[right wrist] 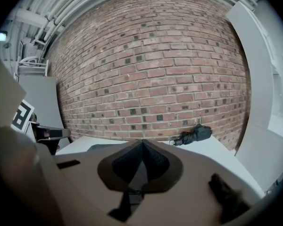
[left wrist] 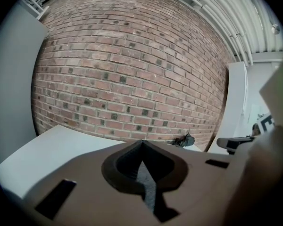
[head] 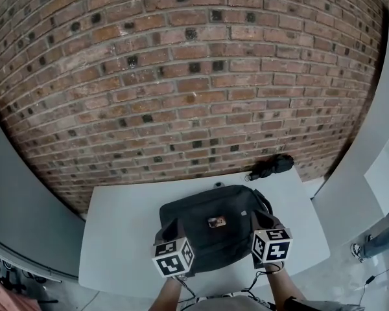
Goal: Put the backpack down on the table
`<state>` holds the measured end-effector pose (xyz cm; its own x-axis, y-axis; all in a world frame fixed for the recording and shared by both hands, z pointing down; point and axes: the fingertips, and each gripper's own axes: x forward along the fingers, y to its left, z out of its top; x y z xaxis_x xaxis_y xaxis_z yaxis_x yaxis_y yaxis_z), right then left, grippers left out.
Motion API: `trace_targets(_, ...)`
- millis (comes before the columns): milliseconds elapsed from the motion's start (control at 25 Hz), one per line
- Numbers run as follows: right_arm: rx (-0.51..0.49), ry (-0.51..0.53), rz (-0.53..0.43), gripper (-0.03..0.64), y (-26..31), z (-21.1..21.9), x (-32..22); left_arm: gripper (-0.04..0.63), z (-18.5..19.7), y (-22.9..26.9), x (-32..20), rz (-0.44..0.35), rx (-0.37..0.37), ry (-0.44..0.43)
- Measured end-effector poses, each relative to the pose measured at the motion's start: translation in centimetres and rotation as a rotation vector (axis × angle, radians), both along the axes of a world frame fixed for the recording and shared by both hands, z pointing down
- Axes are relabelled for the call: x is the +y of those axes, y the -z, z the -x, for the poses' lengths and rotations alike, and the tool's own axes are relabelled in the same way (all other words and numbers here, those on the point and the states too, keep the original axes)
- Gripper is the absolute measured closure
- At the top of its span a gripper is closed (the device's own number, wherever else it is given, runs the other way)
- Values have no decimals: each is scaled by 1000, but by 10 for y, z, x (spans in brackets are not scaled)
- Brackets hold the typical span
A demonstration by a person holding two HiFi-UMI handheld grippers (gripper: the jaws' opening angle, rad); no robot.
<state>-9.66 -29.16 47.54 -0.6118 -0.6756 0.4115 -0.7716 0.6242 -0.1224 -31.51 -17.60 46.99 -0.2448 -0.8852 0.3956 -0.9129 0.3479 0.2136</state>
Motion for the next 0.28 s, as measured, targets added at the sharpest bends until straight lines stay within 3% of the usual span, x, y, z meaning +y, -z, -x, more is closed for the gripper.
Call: trace_targets(280, 2, -13, 5, 588, -2, -6, 1, 583, -3, -3, -2, 12, -5, -9)
